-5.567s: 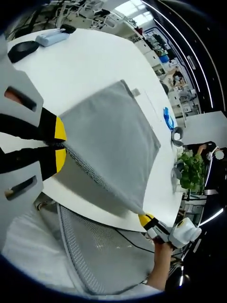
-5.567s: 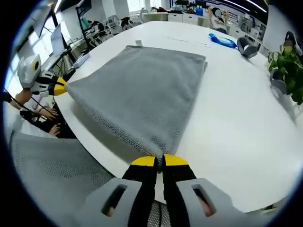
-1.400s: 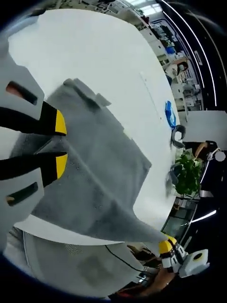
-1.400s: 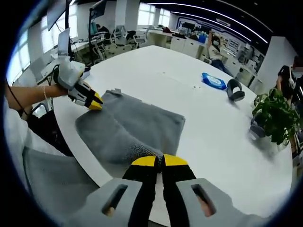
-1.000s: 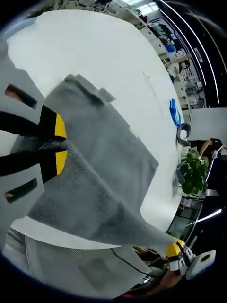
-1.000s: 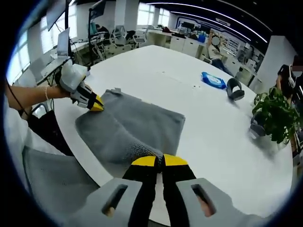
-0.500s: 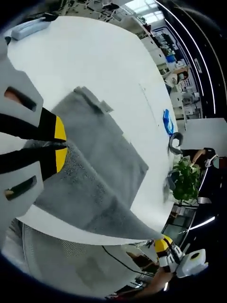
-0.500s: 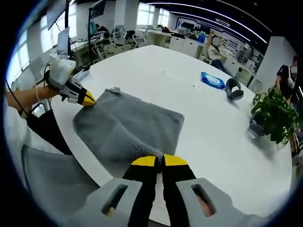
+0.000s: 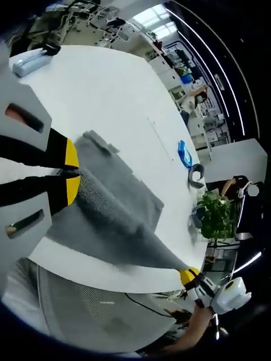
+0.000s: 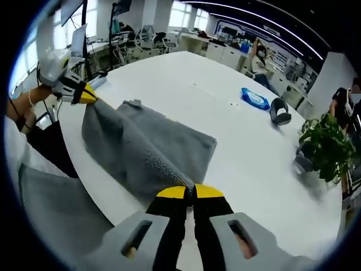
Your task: Fold the towel on the table until its edges align and the towel forms a compact rectangular stack.
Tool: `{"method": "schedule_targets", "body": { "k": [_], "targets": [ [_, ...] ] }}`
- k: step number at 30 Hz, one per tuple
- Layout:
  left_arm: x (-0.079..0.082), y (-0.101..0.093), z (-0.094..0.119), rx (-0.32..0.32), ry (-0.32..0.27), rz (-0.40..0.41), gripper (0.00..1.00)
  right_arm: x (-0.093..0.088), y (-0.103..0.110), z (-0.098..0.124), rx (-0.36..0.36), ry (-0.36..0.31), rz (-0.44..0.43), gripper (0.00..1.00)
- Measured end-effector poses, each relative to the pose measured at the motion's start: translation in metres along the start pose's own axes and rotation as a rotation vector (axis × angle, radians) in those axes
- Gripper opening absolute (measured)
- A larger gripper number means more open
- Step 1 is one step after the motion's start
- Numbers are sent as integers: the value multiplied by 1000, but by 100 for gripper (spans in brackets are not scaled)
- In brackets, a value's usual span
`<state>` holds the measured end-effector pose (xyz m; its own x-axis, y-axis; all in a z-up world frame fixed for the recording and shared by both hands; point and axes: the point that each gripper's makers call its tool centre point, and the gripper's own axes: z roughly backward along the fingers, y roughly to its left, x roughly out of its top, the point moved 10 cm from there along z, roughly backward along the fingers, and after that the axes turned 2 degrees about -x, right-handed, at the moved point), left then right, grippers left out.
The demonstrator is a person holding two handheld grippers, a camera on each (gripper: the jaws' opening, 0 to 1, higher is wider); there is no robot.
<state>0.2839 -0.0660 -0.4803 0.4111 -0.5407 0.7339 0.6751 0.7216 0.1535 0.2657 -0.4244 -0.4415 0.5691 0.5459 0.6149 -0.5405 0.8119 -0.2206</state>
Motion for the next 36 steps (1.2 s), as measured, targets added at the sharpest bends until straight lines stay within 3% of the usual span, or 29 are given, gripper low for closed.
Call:
{"method": "schedule_targets", "body": {
  "k": [13,20,36],
  "targets": [
    [8,19,3,44,-5,-22,4,37,-21,-30,-6,-8,108,1],
    [13,31,-4,63,-11,-26,4,47,-26,-47,-23,-1,136,1],
    [5,44,-44,96,22,40,4,49,-35,-99,-75,38,37,1]
  ]
}}
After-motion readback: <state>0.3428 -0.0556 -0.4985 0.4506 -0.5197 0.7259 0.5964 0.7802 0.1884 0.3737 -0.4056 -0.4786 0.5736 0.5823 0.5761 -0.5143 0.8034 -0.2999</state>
